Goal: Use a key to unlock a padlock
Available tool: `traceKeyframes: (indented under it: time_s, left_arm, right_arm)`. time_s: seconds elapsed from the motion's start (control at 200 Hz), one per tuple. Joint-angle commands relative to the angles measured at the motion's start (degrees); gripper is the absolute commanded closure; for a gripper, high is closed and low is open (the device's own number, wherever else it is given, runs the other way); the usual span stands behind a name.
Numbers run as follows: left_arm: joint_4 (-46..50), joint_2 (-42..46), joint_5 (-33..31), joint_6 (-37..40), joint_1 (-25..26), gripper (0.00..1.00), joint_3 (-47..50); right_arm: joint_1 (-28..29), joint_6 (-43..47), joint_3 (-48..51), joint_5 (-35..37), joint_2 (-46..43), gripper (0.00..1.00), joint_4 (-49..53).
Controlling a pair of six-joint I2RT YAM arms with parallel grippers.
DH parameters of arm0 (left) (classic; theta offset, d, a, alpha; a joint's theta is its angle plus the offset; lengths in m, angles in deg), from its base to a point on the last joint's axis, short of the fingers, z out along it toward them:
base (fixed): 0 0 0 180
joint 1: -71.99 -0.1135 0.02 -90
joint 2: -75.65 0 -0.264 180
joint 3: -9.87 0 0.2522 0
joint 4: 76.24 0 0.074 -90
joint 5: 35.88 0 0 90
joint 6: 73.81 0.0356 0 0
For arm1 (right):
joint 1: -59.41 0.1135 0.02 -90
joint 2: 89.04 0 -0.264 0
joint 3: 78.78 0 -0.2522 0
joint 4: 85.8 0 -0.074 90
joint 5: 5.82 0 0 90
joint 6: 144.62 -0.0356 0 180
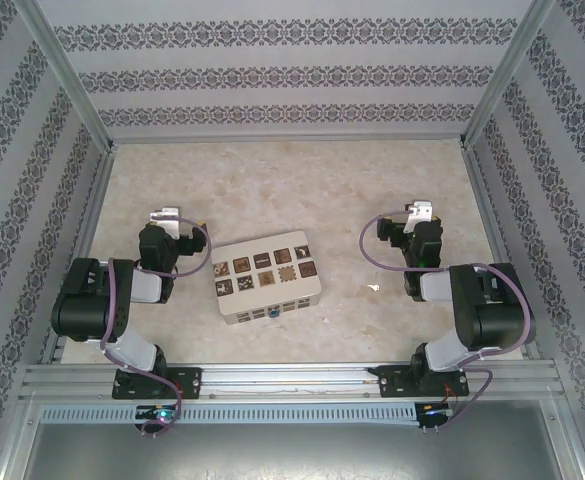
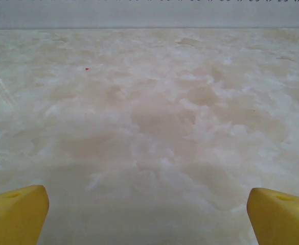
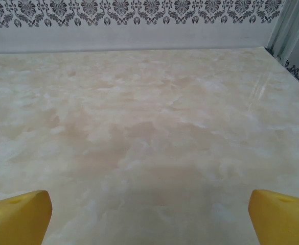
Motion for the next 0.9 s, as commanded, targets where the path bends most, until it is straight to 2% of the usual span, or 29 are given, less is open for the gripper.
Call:
traceKeyframes:
  time_s: [0.0, 0.894]
  left_arm:
    - [0.41, 0.46, 0.81, 0.79, -0.31, 0.01, -0.84]
    - [0.54, 0.47, -0.25, 0.40, -0.39, 0.01, -0.85]
  right_arm:
    - [-0.29, 0.55, -0.68, -0.57, -0.30, 0.02, -0.19]
    - [-0.29, 0.56, -0.60, -0.59, -0.39, 0.02, -0.19]
